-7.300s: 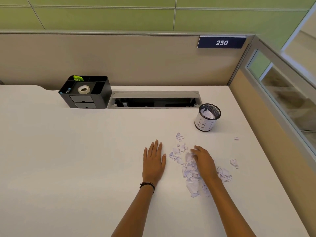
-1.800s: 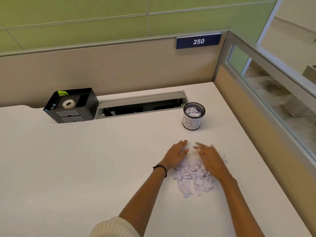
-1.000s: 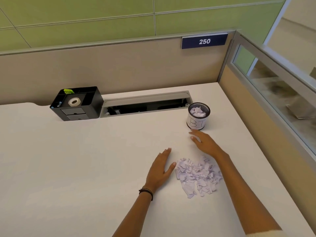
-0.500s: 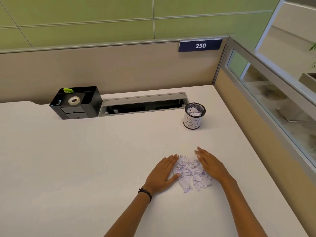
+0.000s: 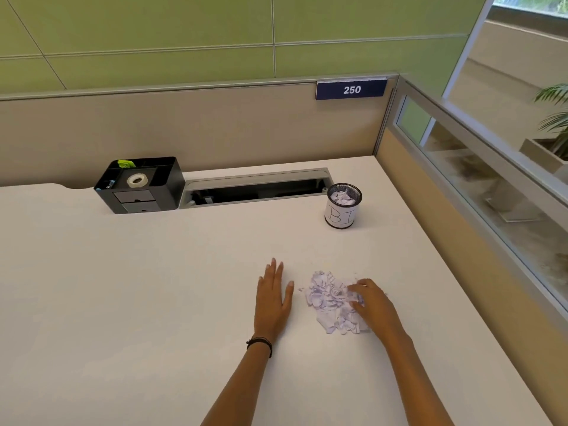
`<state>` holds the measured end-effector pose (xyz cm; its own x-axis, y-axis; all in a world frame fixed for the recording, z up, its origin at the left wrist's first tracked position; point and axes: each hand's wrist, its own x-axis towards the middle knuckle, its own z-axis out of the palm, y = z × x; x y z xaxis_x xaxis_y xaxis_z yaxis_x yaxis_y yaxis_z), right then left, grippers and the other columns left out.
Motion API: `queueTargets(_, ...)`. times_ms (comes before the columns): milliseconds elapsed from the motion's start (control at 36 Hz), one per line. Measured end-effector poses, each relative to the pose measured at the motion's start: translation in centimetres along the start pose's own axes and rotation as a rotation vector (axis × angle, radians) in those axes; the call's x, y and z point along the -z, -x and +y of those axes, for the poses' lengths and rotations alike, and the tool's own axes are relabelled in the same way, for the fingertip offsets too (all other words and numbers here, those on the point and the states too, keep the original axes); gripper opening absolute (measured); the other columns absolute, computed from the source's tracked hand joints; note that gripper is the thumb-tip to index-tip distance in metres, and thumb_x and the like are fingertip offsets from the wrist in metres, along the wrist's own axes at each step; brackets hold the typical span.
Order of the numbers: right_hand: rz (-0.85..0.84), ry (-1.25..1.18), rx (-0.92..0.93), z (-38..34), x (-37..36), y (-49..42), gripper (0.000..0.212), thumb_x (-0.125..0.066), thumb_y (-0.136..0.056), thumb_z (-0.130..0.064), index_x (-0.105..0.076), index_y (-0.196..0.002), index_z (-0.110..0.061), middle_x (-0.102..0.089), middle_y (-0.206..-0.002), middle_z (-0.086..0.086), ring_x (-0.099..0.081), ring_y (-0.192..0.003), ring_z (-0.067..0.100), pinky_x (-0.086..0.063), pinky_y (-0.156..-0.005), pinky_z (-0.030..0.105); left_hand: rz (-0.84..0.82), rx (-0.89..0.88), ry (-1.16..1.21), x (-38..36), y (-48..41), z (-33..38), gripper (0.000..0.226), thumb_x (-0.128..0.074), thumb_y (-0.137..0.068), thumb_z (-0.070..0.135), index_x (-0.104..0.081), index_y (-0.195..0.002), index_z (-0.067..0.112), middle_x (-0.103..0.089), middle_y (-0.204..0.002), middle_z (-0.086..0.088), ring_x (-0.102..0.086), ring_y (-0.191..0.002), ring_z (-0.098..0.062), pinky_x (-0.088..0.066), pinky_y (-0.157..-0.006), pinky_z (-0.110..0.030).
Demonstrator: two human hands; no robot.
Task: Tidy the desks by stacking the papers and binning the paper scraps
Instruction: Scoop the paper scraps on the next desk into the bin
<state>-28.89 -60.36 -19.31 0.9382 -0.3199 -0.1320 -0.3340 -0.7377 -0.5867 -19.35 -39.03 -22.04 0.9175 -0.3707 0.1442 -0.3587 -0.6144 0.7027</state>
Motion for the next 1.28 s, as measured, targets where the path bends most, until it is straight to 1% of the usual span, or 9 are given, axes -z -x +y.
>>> queueTargets(139, 0.076, -0.047, -0.008, -0.1, 0.0, 0.1, 0.02, -0.055, -0.087, -0.001, -0.068, -0.099, -0.011, -0.054, -0.103, 0.0, -0.054, -0.09, 0.012, -0.033, -0.065, 0.011, -0.027, 0.072, -0.134, -0.2, 0.1, -0.9, 0.075, -0.004, -0.086, 0.055, -0.027, -0.146, 0.018, -0.016, -0.156, 0.005, -0.007, -0.144, -0.011, 0.01, -0.113, -0.021)
queueTargets(250, 0.057, -0.067, -0.052, -0.1, 0.4, -0.3, 0.016, -0.056, -0.087, -0.001, -0.068, -0.095, -0.006, -0.058, -0.094, 0.0, -0.052, -0.076, 0.002, -0.034, -0.062, 0.012, -0.054, 0.063, -0.175, 0.0, 0.2, -1.1, 0.075, -0.001, -0.085, 0.055, -0.031, -0.145, 0.02, -0.022, -0.154, 0.007, -0.011, -0.144, -0.011, 0.01, -0.112, -0.02)
queueTargets(389, 0.055, -0.099, -0.104, -0.6, 1.4, -0.7, 0.016, -0.054, -0.087, 0.002, -0.068, -0.094, -0.001, -0.063, -0.087, 0.007, -0.054, -0.058, 0.008, -0.041, -0.051, 0.011, -0.074, 0.034, -0.247, 0.0, 0.2, -1.2, 0.073, -0.001, -0.086, 0.054, -0.028, -0.146, 0.021, -0.019, -0.155, 0.006, -0.011, -0.144, -0.013, 0.008, -0.114, -0.023)
queueTargets(472, 0.115, -0.164, -0.103, -0.7, 1.8, -0.9, 0.015, -0.058, -0.083, 0.005, -0.071, -0.086, -0.003, -0.066, -0.084, 0.006, -0.053, -0.063, 0.001, -0.041, -0.055, 0.007, -0.073, 0.016, -0.27, -0.1, 0.1, -1.1, 0.073, 0.0, -0.086, 0.053, -0.025, -0.147, 0.021, -0.016, -0.156, 0.006, -0.008, -0.145, -0.013, 0.008, -0.115, -0.026)
queueTargets(583, 0.135, -0.264, -0.058, -0.9, 2.5, -1.3, 0.017, -0.065, -0.077, 0.007, -0.073, -0.077, -0.009, -0.068, -0.076, -0.001, -0.059, -0.069, 0.012, -0.043, -0.064, 0.003, -0.09, -0.006, -0.314, -0.2, 0.0, -1.3, 0.071, 0.001, -0.089, 0.052, -0.023, -0.148, 0.022, -0.013, -0.156, 0.006, -0.008, -0.145, -0.013, 0.012, -0.113, -0.024)
queueTargets(722, 0.176, -0.395, -0.009, -1.8, 4.3, -2.7, 0.028, -0.064, -0.077, 0.008, -0.071, -0.076, -0.019, -0.068, -0.076, -0.014, -0.062, -0.064, -0.001, -0.048, -0.064, 0.007, -0.117, 0.012, -0.374, -0.5, -0.2, -1.4, 0.056, -0.01, -0.099, 0.042, -0.036, -0.142, 0.018, -0.035, -0.149, -0.001, -0.034, -0.137, -0.019, -0.001, -0.114, -0.031)
queueTargets(861, 0.232, -0.605, -0.04, -3.1, 6.7, -5.6, 0.022, -0.064, -0.078, 0.007, -0.072, -0.081, -0.013, -0.071, -0.076, 0.012, -0.064, -0.061, 0.021, -0.057, -0.067, 0.029, -0.102, -0.001, -0.432, -1.0, -0.3, -1.9, 0.05, -0.02, -0.098, 0.037, -0.033, -0.143, 0.018, -0.036, -0.149, 0.002, -0.03, -0.138, -0.015, -0.005, -0.113, -0.034)
queueTargets(1083, 0.404, -0.691, -0.049, -6.1, 10.0, -12.1, 0.015, -0.067, -0.076, 0.004, -0.069, -0.09, -0.002, -0.063, -0.072, 0.013, -0.056, -0.045, 0.001, -0.053, -0.055, 0.014, -0.09, -0.023, -0.441, -1.3, -0.3, -2.2, 0.05, -0.024, -0.097, 0.035, -0.033, -0.144, 0.019, -0.032, -0.151, 0.003, -0.029, -0.139, -0.014, -0.005, -0.113, -0.035)
queueTargets(1278, 0.528, -0.783, -0.131, -7.0, 10.2, -17.7, 0.017, -0.062, -0.08, 0.001, -0.07, -0.095, -0.004, -0.067, -0.086, 0.01, -0.063, -0.07, 0.015, -0.053, -0.062, 0.018, -0.08, -0.026, -0.428, -1.5, -0.3, -2.3, 0.05, -0.024, -0.098, 0.036, -0.032, -0.145, 0.019, -0.03, -0.152, 0.004, -0.019, -0.14, -0.011, -0.005, -0.113, -0.035)
